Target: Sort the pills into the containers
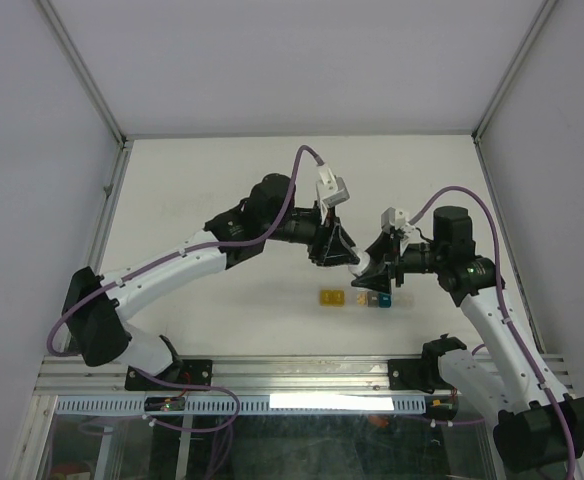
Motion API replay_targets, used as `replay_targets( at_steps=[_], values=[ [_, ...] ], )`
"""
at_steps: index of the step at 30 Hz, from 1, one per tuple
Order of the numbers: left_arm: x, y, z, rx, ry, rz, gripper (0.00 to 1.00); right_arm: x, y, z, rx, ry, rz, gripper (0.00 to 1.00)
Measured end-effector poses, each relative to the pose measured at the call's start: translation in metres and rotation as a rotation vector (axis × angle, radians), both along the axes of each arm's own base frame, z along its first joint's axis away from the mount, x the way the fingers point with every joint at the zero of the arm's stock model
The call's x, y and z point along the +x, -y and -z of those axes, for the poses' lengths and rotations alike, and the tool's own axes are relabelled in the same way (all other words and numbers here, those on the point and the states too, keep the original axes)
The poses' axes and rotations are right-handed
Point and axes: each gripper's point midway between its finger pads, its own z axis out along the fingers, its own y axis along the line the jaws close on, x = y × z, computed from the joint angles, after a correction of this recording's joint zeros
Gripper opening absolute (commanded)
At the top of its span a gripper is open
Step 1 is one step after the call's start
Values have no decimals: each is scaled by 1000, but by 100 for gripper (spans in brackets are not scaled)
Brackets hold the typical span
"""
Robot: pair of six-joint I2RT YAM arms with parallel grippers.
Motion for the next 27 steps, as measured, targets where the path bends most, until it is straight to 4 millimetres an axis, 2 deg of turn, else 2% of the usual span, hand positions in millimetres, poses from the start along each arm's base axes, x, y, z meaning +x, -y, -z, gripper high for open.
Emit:
replay_targets(
  at_steps=[5,9,13,19,22,27],
  values=[
    [5,3,1,-19,-109,-198,17,5,2,3,-18,4,28,0],
    [8,6,1,-21,-150,-287,16,7,3,3,-23,12,40,0],
    [17,10,5,9,-195,-370,9,14,6,7,-50,20,82,0],
    [31,15,12,83,-247,-511,10,29,14,14,-104,35,167,0],
    [36,18,15,118,-243,-567,18,32,16,16,-118,32,191,0],
    [38,19,17,134,-237,-599,43,33,17,18,-125,19,203,0]
  ],
)
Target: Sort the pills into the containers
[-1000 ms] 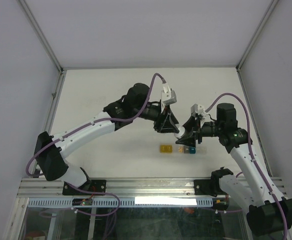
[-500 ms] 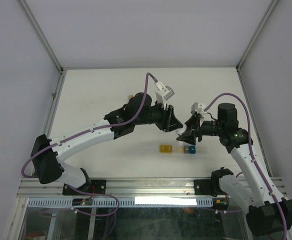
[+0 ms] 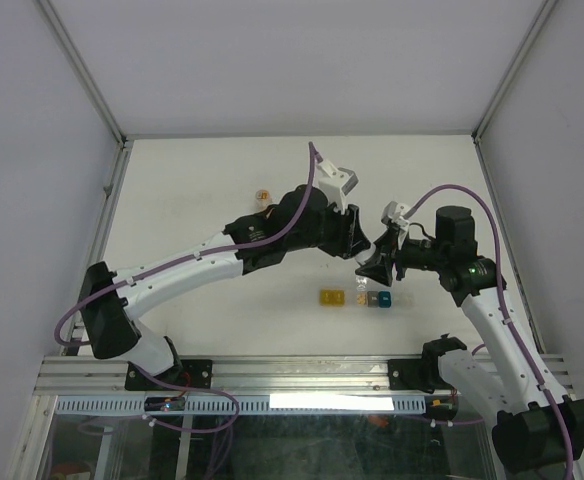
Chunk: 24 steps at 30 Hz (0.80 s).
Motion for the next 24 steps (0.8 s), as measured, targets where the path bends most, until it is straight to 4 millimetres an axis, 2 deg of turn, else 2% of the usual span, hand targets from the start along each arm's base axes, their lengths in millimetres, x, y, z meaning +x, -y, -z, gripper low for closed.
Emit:
replay_targets(
  at_steps=[3,8,20,24],
  values=[
    [-2,-2,-3,-14,9,-7,51,-3,-2,-3,17,1,-20,0],
    [-13,-10,-7,-74,-11,15,55,-6,-9,-17,71,47,-84,0],
    [-34,-31,-35,-219,24,106,98,-21,-17,-33,153,65,-195,0],
    [-40,-43,-45,-253,111,125,99,-26,-18,-36,170,62,-222,0]
  ],
)
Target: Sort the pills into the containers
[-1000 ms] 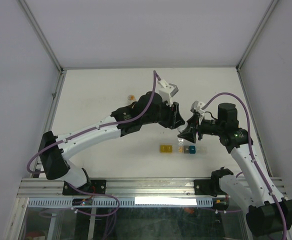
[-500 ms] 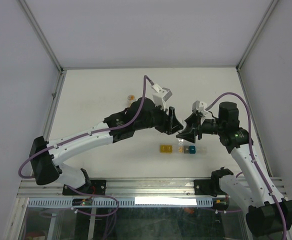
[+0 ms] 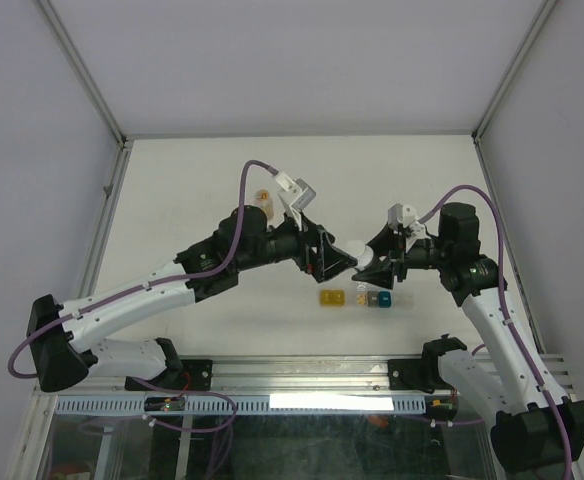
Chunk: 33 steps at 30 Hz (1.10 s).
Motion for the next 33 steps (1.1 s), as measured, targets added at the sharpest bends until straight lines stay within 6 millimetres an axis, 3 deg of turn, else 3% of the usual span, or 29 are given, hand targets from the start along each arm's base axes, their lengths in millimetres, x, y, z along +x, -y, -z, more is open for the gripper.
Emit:
replay_targets(
  at_steps=[4,9,13,22,33],
  values=[
    [-4,-11,-5,-42,122,17,99,-4,-1,-2,13,-1,-23,0],
    [0,-3,-9,-44,202,24,95,-5,-1,-3,19,-4,-31,0],
    [2,9,-5,-20,217,32,91,-5,-1,-4,21,-3,-33,0],
    [7,21,-6,17,231,-1,67,-4,-1,-4,22,-3,-33,0],
    [10,25,3,58,211,-1,62,-4,-1,-3,22,-6,-33,0]
  ],
)
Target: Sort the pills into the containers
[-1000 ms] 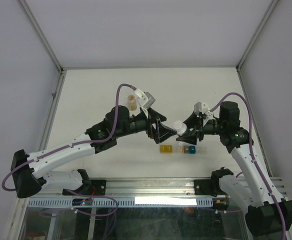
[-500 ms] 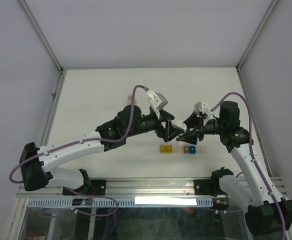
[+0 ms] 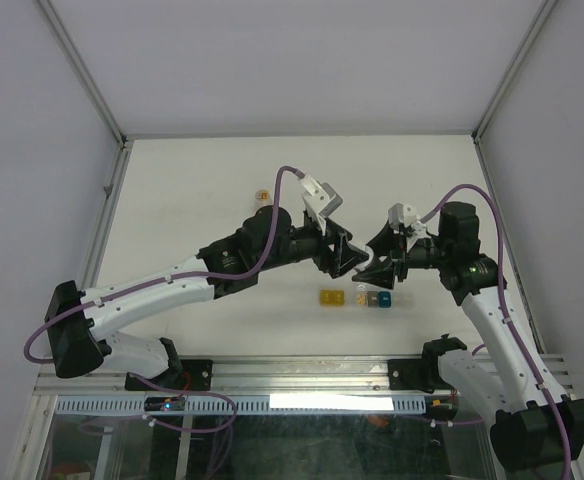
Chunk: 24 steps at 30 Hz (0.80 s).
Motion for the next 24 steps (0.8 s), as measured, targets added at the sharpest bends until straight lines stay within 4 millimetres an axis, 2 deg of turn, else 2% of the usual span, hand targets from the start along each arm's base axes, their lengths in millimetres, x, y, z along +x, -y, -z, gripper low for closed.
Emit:
replay_targets(
  at_steps=[4,7,10,24],
  values=[
    [0,0,2,6,-4,0,52,0,0,0,1,-3,1,0],
    [-2,1,3,10,-8,10,37,0,0,0,-1,-5,3,0],
    [-3,1,0,10,-8,19,29,0,0,0,0,-9,4,0],
    [-6,0,1,-68,-155,68,22,-4,0,-3,15,-14,-19,0]
  ],
)
